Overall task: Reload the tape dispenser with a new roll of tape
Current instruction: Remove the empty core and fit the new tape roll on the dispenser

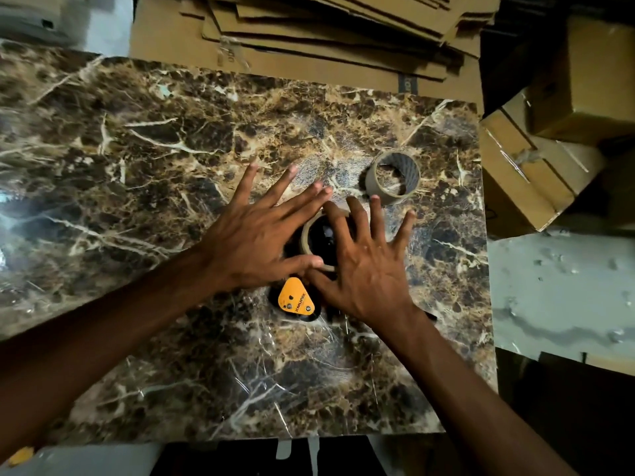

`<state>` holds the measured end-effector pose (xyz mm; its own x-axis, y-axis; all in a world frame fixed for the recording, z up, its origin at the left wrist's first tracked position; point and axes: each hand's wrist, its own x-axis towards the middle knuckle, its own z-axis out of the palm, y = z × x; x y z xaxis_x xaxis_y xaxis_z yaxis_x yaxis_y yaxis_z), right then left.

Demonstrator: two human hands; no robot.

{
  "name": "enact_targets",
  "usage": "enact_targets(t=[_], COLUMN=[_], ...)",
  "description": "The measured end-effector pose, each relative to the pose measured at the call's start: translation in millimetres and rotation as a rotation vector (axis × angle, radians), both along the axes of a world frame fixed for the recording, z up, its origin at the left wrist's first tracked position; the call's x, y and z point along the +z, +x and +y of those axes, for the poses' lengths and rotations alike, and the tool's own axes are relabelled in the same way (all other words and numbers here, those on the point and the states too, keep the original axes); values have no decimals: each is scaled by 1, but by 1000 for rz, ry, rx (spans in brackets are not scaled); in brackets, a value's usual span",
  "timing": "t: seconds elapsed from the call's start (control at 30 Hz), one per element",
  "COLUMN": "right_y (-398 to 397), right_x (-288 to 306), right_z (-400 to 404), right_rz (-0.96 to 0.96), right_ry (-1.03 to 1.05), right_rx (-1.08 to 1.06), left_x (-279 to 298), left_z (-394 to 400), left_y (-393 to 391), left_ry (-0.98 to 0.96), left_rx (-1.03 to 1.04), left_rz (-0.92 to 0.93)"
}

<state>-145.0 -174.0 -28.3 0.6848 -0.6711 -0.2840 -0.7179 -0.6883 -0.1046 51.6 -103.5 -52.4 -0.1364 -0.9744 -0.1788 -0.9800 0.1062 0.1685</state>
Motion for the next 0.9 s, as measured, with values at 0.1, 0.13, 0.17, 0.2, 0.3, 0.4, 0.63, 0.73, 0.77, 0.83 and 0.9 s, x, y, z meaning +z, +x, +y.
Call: enact_targets(t=[0.1, 0.13, 0.17, 0.2, 0.3, 0.4, 0.63, 0.73, 0.77, 0.83, 0.9], right_y=[0, -1, -3, -5, -5, -3, -1, -10, -14, -21, -23], right_x=[0, -2, -5, -8, -12, -14, -24, -22, -22, -24, -25], right_z=[6, 9, 12, 15, 11, 4, -2, -9, -11, -15, -19], right_rz=[-26, -31, -34, -31, -33, -26, -3, -73, -96, -117, -125], right_ry=[40, 47, 48, 47, 33, 41, 141, 223, 244, 279, 324], right_rx=[4, 4, 9, 15, 22, 28, 19, 15, 10, 12, 14], left_x=[-3, -4, -5, -7, -8, -8, -13, -13, -14, -15, -16], left_z=[5, 8, 10, 13, 15, 11, 0, 5, 6, 7, 7], left_y=[1, 0, -2, -5, -10, -9, -4, -8, -11, -16, -17], left_ry=[46, 66, 88, 110, 131, 140, 222, 137, 124, 149, 200], left_rx=[18, 27, 39, 57, 122, 128, 93, 94, 93, 88, 107], left_rz=[49, 69, 100, 139, 205, 203, 114, 142, 170, 224, 262])
